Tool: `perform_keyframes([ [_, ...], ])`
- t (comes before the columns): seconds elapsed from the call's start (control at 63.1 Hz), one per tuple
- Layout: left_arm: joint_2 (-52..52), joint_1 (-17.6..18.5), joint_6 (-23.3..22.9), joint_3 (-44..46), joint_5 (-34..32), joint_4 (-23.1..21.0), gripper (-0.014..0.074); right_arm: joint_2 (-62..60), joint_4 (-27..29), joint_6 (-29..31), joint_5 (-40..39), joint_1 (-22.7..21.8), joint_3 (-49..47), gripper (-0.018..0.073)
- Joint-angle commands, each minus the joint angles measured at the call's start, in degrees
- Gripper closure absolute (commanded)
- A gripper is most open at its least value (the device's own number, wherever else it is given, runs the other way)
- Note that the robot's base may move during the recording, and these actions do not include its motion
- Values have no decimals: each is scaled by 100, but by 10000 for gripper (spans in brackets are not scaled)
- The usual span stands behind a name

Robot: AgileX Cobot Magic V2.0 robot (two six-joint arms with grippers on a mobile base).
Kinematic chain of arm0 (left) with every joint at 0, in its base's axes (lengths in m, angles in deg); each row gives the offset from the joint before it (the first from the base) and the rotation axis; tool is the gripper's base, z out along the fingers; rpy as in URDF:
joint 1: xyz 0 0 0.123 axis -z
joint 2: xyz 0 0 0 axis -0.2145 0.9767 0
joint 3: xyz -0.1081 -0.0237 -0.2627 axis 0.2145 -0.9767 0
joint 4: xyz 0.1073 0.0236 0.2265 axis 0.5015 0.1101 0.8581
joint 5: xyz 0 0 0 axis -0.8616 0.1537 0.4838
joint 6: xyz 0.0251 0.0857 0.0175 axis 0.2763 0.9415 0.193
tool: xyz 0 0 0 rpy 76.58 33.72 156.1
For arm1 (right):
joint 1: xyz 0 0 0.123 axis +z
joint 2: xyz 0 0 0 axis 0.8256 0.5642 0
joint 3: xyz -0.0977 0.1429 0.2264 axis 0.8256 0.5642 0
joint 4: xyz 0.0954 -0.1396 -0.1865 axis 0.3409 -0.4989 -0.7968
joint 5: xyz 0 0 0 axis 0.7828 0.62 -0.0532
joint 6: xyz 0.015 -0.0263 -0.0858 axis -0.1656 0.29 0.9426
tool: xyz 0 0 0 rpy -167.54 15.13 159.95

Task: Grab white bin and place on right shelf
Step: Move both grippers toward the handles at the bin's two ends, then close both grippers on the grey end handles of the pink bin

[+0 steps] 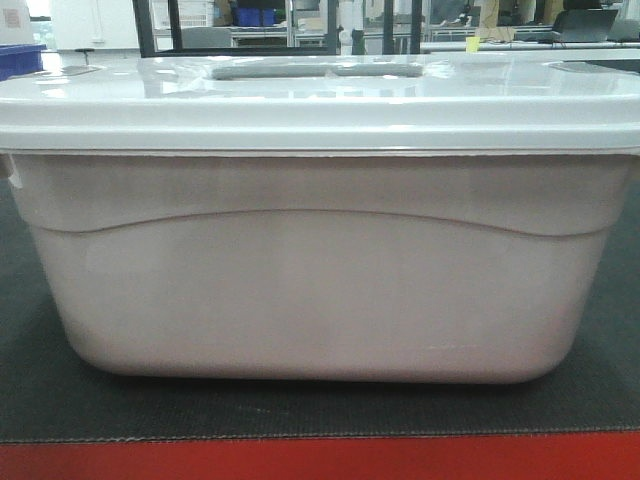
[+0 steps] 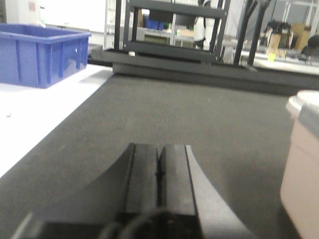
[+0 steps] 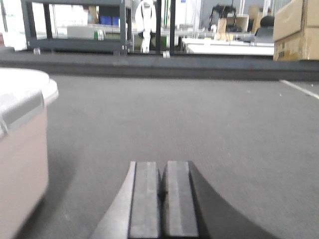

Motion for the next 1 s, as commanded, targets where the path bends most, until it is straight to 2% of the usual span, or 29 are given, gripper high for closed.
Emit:
perform_keyframes([
  [0.0, -38, 3, -59, -18, -914, -243, 714, -99, 612, -104, -804, -10, -109, 487],
  [0.063, -38, 3, -59, 189, -1032, -322, 714, -95, 1020, -104, -830, -10, -334, 487],
  [0.127, -29, 3, -59, 597, -851, -236, 714, -73, 1320, -104, -830, -10, -658, 487],
  [0.238, 242, 3, -59, 1619, 73, 337, 711, 171, 1339, -99, -697, -10, -1332, 487],
  [0.38, 973, 3, -59, 2932, 1244, 440, 707, 846, 1339, -99, -246, -10, -2229, 457],
  [0.523, 1870, 3, -59, 3767, 2060, 276, 626, 1702, 1339, -99, -30, -10, -2846, 287],
  [0.697, 2718, 366, -59, 3961, 2233, 260, 397, 2722, 1344, -99, 97, -10, -3157, 87],
  [0.824, 3290, 585, -59, 3984, 2424, -301, 244, 3355, 1363, -99, 666, -10, -3478, 27],
  [0.903, 3671, 601, -59, 4140, 2917, -850, 207, 3725, 1524, -99, 1398, -10, -3815, 27],
  [0.982, 4168, 601, -47, 4487, 3718, -1295, 195, 4153, 1905, -99, 2369, -10, -4295, 27],
])
